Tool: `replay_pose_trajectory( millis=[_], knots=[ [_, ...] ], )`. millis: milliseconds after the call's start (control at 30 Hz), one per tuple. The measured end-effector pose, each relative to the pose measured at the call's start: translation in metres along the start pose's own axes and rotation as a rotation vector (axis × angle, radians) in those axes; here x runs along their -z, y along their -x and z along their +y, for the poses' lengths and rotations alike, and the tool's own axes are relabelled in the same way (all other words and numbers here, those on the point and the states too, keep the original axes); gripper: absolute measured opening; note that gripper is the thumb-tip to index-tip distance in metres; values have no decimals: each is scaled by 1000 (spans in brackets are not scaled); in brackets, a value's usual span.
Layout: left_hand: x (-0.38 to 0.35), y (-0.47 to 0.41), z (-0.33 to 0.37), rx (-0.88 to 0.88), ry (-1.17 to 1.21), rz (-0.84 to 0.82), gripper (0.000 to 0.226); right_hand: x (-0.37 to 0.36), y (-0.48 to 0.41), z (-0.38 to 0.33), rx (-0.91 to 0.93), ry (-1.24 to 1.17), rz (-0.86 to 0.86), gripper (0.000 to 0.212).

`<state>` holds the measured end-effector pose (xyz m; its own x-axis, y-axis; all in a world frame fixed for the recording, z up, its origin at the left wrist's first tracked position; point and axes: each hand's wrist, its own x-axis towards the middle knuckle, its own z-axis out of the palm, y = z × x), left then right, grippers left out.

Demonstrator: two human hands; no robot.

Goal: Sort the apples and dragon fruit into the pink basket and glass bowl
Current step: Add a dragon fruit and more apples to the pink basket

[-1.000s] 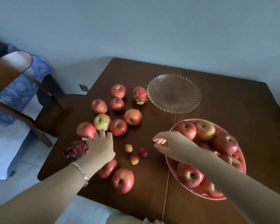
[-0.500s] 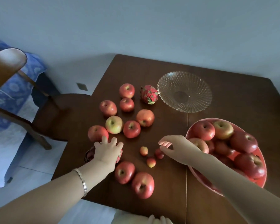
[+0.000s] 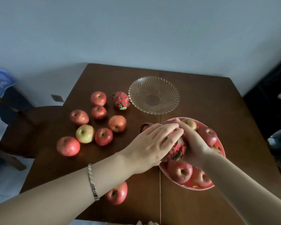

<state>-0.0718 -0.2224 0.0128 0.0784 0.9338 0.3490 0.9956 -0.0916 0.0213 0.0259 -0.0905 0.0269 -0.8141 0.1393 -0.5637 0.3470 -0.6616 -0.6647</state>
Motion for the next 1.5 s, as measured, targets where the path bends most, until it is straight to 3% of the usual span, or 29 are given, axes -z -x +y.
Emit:
replay_pose_trajectory(
  millis=[133, 200, 267, 367, 467, 533, 733, 967, 1200, 1367, 1500],
  knots=[
    [-22, -33, 16, -122, 55, 56, 108, 40, 32, -11, 29, 56, -6, 50],
    [-32, -48, 24, -144, 92, 91, 101, 59, 42, -12, 36, 48, -21, 63],
    [-41, -56, 29, -71, 94, 94, 95, 77, 45, -9, 39, -3, 19, 74],
    [-46, -61, 32, 210, 169, -57, 96, 98, 49, -10, 117, 55, 123, 61],
    [-54, -57, 26, 539, 266, -246, 80, 116, 47, -17, 260, 309, 390, 62],
    [-63, -52, 23, 662, 341, -335, 76, 123, 41, -18, 370, 548, 488, 67],
    [-74, -44, 38, 672, 344, -624, 98, 129, 3, 3, 651, 1113, 445, 64],
    [-77, -42, 39, 704, 377, -615, 104, 141, -13, 35, 823, 1394, 360, 68],
    [-73, -42, 39, 706, 415, -598, 103, 142, -12, 15, 733, 1462, 136, 68],
    [-71, -43, 41, 721, 417, -590, 102, 133, -16, -8, 610, 1718, -22, 76],
    [-70, -43, 42, 719, 422, -581, 103, 128, -12, -12, 417, 1825, 20, 90]
  ],
)
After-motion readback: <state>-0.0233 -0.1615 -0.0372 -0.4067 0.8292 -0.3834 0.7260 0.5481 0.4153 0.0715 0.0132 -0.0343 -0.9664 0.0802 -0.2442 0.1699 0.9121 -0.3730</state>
